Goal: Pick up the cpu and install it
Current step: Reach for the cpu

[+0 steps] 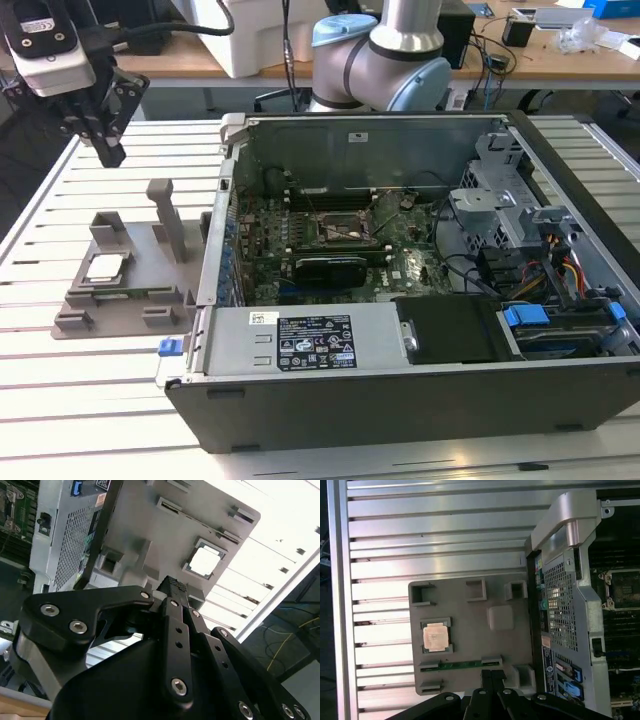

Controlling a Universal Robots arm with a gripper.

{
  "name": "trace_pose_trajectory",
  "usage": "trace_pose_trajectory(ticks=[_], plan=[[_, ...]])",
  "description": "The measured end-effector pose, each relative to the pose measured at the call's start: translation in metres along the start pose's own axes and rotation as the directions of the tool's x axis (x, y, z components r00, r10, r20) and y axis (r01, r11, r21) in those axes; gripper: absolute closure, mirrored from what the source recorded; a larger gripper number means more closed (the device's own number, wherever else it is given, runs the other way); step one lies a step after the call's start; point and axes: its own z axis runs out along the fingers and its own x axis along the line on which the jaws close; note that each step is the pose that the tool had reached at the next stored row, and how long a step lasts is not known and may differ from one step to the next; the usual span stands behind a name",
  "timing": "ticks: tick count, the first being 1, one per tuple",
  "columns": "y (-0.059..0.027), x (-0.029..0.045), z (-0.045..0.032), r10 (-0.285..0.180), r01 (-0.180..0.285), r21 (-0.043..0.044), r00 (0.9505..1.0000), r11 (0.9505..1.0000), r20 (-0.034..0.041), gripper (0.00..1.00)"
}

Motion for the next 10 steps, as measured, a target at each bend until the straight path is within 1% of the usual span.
trace_pose_trajectory(ticks=[1,2,4,6,7,9,10], plan=[[-0.0006,0.0078,0.0001,0.000,0.000,-0.0001,1.0000,1.0000,0.0001,0.89],[-0.0009,0.0126,0.0001,0.000,0.000,-0.0001,1.0000,1.0000,0.0001,0.89],[-0.0013,0.0172,0.0002,0.000,0.000,-0.0001,1.0000,1.0000,0.0001,0.89],[-0.0018,0.0239,0.0002,0.000,0.000,-0.0001,1.0000,1.0000,0.0001,0.89],[-0.0021,0.0286,0.0002,0.000,0.000,-0.0001,1.0000,1.0000,0.0001,0.89],[-0.0026,0.0348,0.0003,0.000,0.000,0.0000,1.0000,1.0000,0.0000,0.89],[-0.0028,0.0365,0.0002,0.000,0.000,0.0000,1.0000,1.0000,0.0000,0.89]])
